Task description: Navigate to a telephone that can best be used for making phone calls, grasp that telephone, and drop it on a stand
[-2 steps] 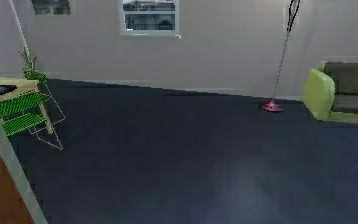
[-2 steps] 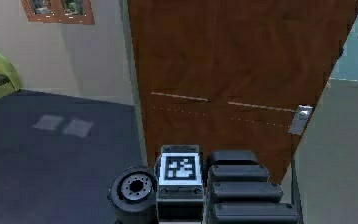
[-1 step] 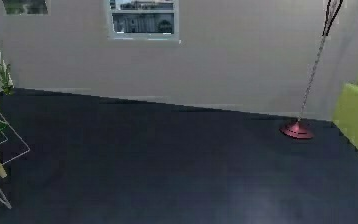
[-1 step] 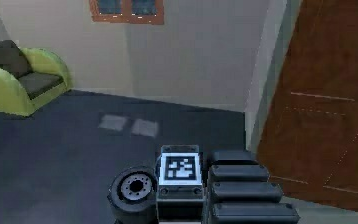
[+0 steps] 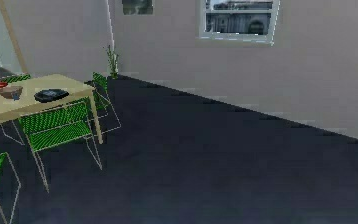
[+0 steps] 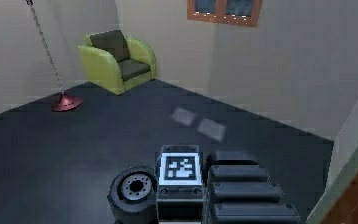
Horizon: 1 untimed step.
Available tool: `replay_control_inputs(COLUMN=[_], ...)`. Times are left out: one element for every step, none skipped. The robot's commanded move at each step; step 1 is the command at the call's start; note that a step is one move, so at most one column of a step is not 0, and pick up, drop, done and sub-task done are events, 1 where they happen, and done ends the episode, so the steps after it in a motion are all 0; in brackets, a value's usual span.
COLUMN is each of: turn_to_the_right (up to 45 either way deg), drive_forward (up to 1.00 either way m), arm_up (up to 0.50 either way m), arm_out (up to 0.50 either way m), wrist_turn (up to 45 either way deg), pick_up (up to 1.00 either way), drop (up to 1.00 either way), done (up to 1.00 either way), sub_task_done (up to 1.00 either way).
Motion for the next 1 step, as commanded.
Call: replay_control_inputs(turn_to_the_right=[-3.0], drive_forward=[0.00], arm_up=[0.00], arm_out=[0.00], wrist_turn=[0.0], pick_up=[0.00], drop=[0.00], done=[0.00], sub_task_done=[0.00])
